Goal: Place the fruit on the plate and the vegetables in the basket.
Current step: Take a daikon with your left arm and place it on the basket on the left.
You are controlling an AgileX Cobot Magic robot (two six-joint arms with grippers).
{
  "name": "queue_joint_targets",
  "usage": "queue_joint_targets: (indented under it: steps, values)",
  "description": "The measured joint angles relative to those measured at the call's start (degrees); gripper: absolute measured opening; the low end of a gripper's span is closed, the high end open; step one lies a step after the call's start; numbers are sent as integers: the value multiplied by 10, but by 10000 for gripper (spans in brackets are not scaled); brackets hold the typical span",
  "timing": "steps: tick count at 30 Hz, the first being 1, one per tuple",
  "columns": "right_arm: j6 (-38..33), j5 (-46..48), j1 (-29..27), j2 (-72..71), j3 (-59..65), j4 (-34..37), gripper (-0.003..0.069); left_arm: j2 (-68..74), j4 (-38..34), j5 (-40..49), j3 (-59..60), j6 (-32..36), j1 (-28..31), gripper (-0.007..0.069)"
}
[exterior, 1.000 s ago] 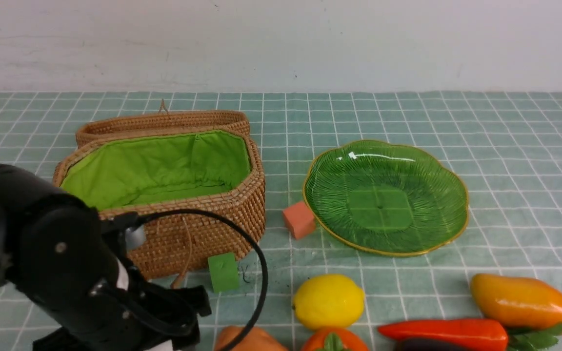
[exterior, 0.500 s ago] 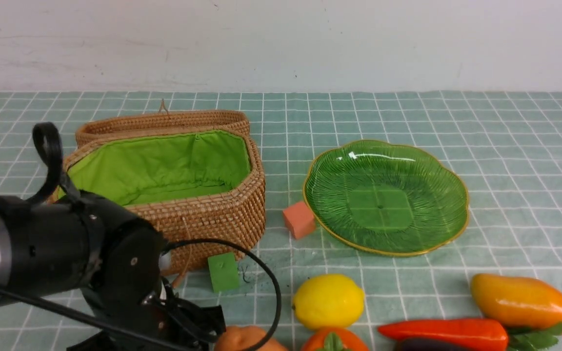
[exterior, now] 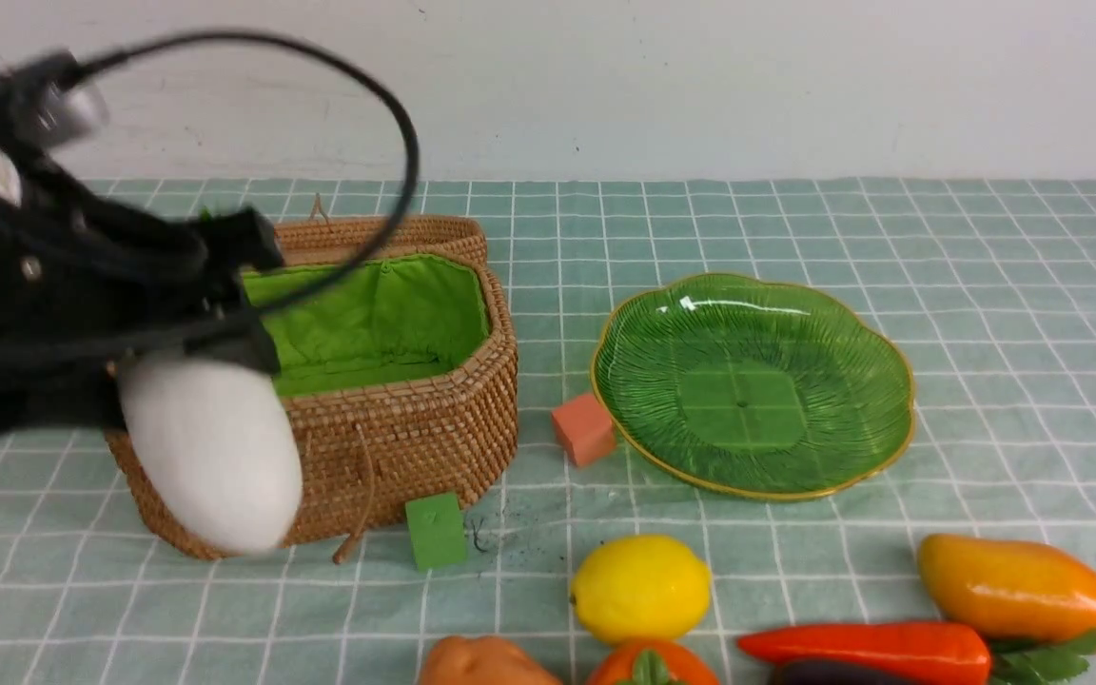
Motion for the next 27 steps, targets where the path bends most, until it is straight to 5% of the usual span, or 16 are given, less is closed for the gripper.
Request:
queue_joint_targets:
  steps: [5, 17, 22, 27]
  values:
    - [0, 0, 0, 0, 0, 0, 242, 107, -1, -25, -117, -16, 82, 526]
    - [0, 0, 0, 0, 0, 0, 242, 303, 2, -59, -217, -115, 96, 538]
    - [0, 0, 0, 0, 0, 0, 242, 305, 4, -49, -226, -94, 96, 639]
    - [0, 0, 0, 0, 0, 0, 242, 294, 4, -18, -226, -16, 96, 659]
